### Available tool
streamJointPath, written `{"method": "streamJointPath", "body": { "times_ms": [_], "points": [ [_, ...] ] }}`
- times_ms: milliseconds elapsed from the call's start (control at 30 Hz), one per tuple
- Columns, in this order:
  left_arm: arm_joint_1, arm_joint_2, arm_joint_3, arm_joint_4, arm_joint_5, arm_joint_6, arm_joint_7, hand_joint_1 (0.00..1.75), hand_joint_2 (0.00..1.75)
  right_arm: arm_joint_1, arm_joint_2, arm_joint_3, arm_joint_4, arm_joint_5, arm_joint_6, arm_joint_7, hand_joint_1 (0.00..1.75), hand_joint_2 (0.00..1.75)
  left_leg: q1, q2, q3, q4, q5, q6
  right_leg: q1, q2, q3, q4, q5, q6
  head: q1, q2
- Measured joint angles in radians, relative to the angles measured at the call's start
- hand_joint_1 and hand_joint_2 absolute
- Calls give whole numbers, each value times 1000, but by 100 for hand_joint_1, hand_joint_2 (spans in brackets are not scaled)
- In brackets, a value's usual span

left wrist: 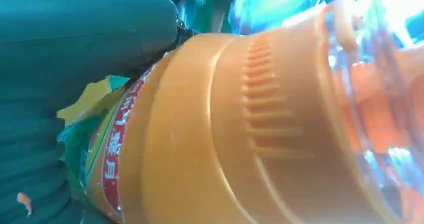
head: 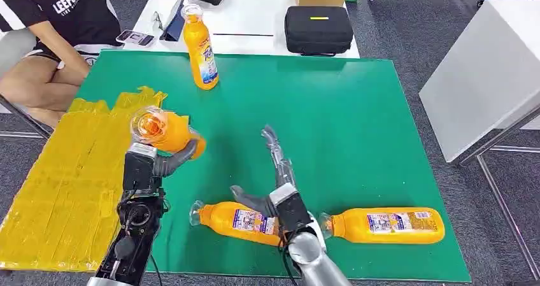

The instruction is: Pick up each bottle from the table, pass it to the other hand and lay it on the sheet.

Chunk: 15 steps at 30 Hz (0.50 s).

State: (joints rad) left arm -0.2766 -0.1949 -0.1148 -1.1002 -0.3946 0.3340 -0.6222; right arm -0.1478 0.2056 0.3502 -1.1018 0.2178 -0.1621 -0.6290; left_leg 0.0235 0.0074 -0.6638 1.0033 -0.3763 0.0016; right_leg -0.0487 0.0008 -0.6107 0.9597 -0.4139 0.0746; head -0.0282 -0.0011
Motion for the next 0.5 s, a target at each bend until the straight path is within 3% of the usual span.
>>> {"method": "streamJointPath", "body": {
  "times_ms": [67, 133, 233, 400, 433, 500],
  "points": [
    [9, 5, -6, -17, -172, 156, 50, 175, 175, 22, -12, -16, -58, -6, 4, 9, 0, 175, 0, 0, 0, 0, 0, 0, 0, 0, 0, 0, 0, 0, 1, 0],
    [19, 16, -16, -29, -592, 334, 187, 175, 175, 52, -25, -50, -134, -14, 5, 30, 0, 175, 0, 0, 0, 0, 0, 0, 0, -1, 0, 0, 0, 0, 0, 0],
    [35, 30, -17, -37, -1027, 352, 392, 175, 175, 85, -38, -103, -214, -29, 24, 41, 0, 175, 0, 0, 0, 0, 0, 0, 0, -1, 1, 0, -1, 0, 1, 0],
    [-2, 148, -175, -22, -1166, 308, 919, 175, 175, 135, -45, -181, -312, -26, 45, 45, 0, 175, 0, 1, 1, 0, 0, 0, 0, 0, -1, 0, 0, 0, 0, 0],
    [-12, 180, -224, -15, -1168, 299, 989, 175, 175, 141, -45, -193, -327, -26, 45, 46, 0, 175, 0, 1, 1, 0, 1, 0, 0, 0, 0, 0, 0, 0, -1, 0],
    [-21, 211, -292, -8, -1172, 295, 1007, 175, 175, 149, -46, -210, -347, -26, 45, 47, 0, 175, 1, 1, 1, 0, 1, -1, 0, -1, 0, 0, 0, -1, 0, 0]
  ]
}}
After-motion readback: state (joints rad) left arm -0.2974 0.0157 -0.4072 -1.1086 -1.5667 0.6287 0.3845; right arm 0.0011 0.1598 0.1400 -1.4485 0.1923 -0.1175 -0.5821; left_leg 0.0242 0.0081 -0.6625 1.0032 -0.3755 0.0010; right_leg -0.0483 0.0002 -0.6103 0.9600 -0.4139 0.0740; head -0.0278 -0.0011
